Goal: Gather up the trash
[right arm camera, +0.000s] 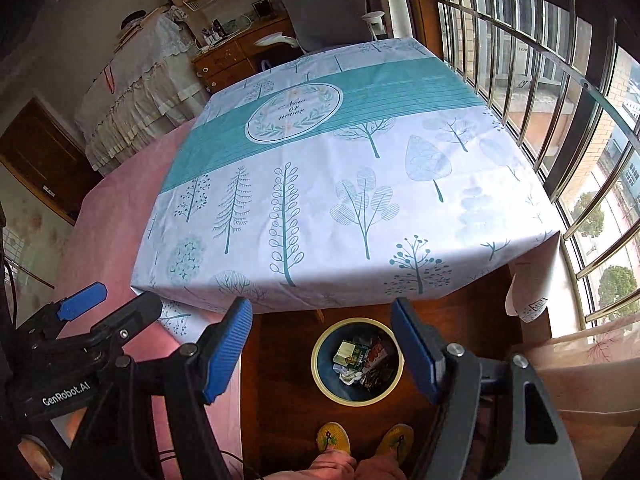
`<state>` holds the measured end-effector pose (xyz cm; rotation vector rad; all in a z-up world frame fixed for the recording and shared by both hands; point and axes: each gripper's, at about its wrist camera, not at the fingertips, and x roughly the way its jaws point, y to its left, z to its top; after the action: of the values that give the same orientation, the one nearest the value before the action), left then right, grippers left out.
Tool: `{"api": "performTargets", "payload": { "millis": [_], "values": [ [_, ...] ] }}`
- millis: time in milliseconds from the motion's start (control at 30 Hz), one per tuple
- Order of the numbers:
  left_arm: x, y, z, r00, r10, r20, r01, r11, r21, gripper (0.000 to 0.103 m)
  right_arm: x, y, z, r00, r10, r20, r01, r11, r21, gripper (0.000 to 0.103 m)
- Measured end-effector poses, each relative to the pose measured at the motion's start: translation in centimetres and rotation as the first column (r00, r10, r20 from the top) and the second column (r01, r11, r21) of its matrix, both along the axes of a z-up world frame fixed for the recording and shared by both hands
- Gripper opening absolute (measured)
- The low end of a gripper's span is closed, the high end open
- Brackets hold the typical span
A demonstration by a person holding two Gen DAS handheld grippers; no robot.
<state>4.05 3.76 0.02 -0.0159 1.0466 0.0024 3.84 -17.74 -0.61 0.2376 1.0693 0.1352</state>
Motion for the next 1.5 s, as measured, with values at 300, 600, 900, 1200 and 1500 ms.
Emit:
{"api": "performTargets", "payload": {
  "millis": [300,600,900,1200,1500],
  "values": [
    [-1.7,-0.3,3.2,0.998,0.029,0.051,-0.028,0.999,-0.018,0.099,-1.2,0.8,3.7,0.997,0.022,0.068,-0.019,0.999,-0.033,0.072],
    [-2.3,-0.5,3.6,0.997,0.036,0.071,-0.037,0.999,0.010,0.099,-1.7,1.1,4.2,0.997,0.010,0.071,-0.006,0.999,-0.051,0.072],
    [-2.3,-0.4,3.6,0.997,0.033,0.070,-0.034,0.999,0.012,0.099,-2.1,1.1,4.5,0.996,0.012,0.087,-0.007,0.998,-0.059,0.072],
    [-2.5,-0.4,3.7,0.997,0.034,0.069,-0.035,0.999,0.011,0.099,-2.3,1.1,4.6,0.996,0.012,0.090,-0.007,0.998,-0.061,0.072],
    [-2.8,-0.4,3.7,0.997,0.042,0.063,-0.042,0.999,0.009,0.099,-2.5,1.3,4.6,0.996,0.013,0.085,-0.007,0.998,-0.062,0.072]
  ]
}}
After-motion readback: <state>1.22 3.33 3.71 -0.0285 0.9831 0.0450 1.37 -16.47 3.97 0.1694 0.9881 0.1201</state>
